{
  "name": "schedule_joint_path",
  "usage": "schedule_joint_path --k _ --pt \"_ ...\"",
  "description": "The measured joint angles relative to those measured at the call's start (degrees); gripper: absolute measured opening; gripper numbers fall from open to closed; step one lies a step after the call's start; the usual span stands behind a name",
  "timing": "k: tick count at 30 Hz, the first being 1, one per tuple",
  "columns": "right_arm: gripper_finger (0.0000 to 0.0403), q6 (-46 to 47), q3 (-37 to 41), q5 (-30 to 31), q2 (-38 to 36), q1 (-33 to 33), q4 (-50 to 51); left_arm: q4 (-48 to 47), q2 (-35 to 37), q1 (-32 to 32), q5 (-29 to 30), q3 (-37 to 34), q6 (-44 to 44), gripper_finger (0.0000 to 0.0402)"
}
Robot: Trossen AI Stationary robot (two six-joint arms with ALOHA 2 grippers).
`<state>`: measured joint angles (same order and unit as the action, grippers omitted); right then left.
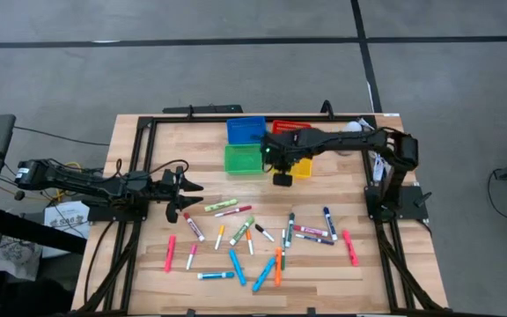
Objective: Pick & Place Markers
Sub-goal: Put the top pink highlighter into the red bin
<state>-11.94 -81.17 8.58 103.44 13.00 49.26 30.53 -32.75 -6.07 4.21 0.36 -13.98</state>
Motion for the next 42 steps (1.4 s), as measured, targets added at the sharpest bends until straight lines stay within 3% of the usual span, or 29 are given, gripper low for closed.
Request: schedule_joint_path --k 13,21,28,42 --pt "0.0047 -14.59 -0.02 1.62 -4.01 15.78 -0.02 0.39 0.01 0.02 0.03 0.0 0.0 0.0177" --pt "0.0047 -19.62 0.0 -7.32 -2.84 23.82 -1.71 0.47 0.01 0.01 0.02 0.0 0.0 0.0177" --pt "0.0047 -20.67 0.0 -15.32 -2.74 26.15 -2.5 0.65 0.01 0.01 0.03 0.0 0.0 0.0177" --pt "0.0047 -21.1 0.04 -15.97 8.89 27.14 -3.83 0.87 0.01 0.02 0.06 0.0 0.02 0.0177"
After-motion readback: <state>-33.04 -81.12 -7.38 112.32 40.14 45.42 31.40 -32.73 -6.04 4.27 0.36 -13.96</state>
